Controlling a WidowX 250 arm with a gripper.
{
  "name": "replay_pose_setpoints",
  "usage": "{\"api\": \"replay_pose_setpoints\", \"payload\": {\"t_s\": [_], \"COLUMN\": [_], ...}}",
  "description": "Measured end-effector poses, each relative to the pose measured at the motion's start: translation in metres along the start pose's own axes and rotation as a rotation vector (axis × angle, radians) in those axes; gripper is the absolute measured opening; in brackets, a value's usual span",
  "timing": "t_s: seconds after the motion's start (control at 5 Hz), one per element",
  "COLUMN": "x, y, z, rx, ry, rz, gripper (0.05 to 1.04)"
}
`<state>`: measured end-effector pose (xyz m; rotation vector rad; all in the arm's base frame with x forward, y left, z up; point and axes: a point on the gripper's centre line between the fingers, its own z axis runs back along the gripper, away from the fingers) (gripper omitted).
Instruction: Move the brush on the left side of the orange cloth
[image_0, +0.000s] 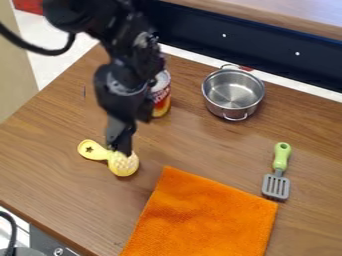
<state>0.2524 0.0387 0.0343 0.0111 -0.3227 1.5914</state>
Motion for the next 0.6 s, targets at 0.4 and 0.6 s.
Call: {"api": "replay_pose_setpoints", "payload": {"t_s": [0.4,0.6], "x": [-0.033,-0.054], "y": [-0.046,-0.062], "z": [0.009,0.005], "rx": [-0.037,-0.034], "ry": [0.094,0.168], "rz": [-0.502,-0.748], "gripper": [0.999,0.999]}}
